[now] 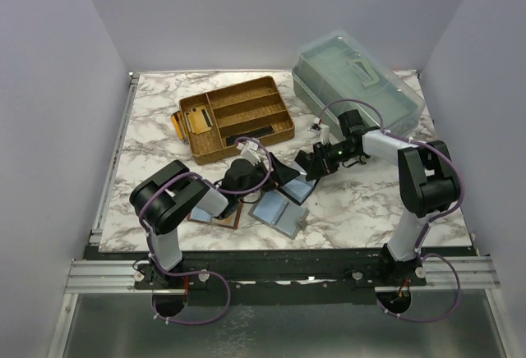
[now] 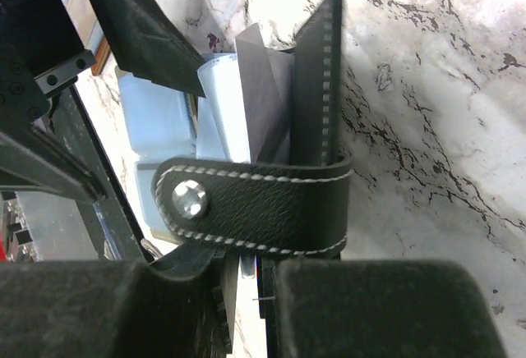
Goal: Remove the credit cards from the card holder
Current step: Pick up the card holder from the center of the board.
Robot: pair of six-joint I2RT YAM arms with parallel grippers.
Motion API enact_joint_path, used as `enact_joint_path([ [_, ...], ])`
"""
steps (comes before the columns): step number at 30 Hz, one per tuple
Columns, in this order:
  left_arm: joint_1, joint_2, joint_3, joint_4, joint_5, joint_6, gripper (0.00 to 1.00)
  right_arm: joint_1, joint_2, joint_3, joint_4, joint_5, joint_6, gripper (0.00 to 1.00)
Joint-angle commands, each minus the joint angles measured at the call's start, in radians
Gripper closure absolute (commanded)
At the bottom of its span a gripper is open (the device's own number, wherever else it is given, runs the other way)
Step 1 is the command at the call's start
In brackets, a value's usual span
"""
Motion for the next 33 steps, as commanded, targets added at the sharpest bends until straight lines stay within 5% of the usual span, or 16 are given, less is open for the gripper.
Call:
enact_joint_path([
  [1, -0.004, 0.040, 0.025, 0.025, -0.067, -0.057, 0.18, -0.011, 0.030, 0.038, -0.019, -0.067, 0.013, 0.84],
  [9, -0.005, 0.098, 0.102, 0.033, -0.015, -0.076, 0.30, -0.011, 0.036, 0.045, -0.035, -0.076, -0.012, 0.78],
  [14, -0.003, 0.121, 0.104, 0.069, -0.004, -0.103, 0.46, -0.010, -0.022, 0.048, -0.042, -0.044, -0.053, 0.55],
  [21, 0.003, 0.158, 0.140, 0.095, 0.013, -0.122, 0.49, -0.011, -0.194, 0.045, -0.038, 0.062, -0.113, 0.39],
  [26, 0.007, 0.229, 0.217, 0.095, 0.043, -0.134, 0.50, -0.011, -0.307, 0.034, -0.057, 0.099, -0.178, 0.40],
  [33, 0.008, 0.285, 0.290, 0.064, 0.050, -0.144, 0.50, -0.004, -0.402, -0.052, -0.082, -0.072, -0.373, 0.57],
])
